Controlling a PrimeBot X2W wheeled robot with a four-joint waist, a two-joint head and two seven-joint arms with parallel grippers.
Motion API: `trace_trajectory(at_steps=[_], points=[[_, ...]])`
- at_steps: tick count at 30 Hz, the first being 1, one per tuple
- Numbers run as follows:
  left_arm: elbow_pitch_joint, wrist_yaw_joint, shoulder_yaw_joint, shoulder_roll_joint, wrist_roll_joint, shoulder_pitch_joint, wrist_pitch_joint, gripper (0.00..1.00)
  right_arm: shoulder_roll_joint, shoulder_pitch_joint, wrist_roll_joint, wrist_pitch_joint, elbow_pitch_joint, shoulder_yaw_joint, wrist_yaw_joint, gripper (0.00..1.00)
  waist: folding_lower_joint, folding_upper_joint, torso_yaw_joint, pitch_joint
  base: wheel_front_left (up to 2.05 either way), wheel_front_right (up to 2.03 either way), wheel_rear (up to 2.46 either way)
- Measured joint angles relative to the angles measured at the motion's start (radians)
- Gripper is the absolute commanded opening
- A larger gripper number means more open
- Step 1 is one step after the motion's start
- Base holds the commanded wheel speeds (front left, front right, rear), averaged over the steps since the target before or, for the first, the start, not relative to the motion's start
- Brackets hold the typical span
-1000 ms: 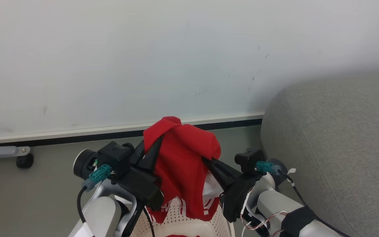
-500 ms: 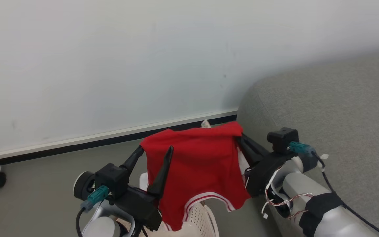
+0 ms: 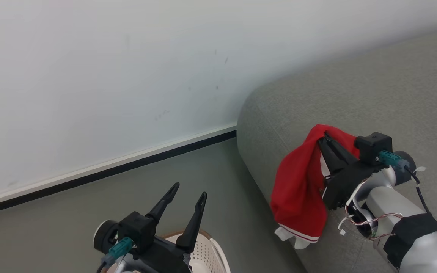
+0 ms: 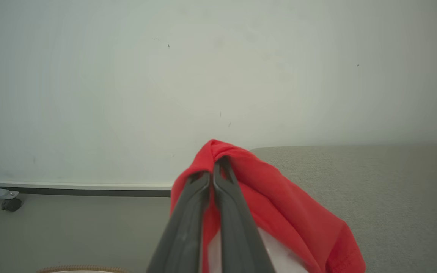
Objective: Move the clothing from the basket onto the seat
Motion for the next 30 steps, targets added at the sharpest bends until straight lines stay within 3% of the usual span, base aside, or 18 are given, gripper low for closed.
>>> trace_trajectory(at_steps=[17, 24, 30], points=[[-0.006, -0.008, -0.068, -0.033, 0.001, 0.03, -0.018, 1.0, -0.115, 0.07, -0.076, 0.0, -0.201, -0.084, -0.046, 0.0, 0.0, 0.0, -0.186, 0.023, 0.0, 0.0, 0.0], [0.006, -0.016, -0.081, -0.034, 0.002, 0.007, -0.021, 1.0, -0.123, 0.068, -0.097, 0.0, -0.231, -0.097, -0.043, 0.0, 0.0, 0.0, -0.212, 0.062, 0.0, 0.0, 0.0], [0.005, -0.016, -0.081, -0.034, 0.003, 0.007, -0.023, 1.0, -0.128, 0.017, -0.105, 0.0, -0.227, -0.108, -0.017, 0.0, 0.0, 0.0, -0.21, 0.081, 0.0, 0.0, 0.0]])
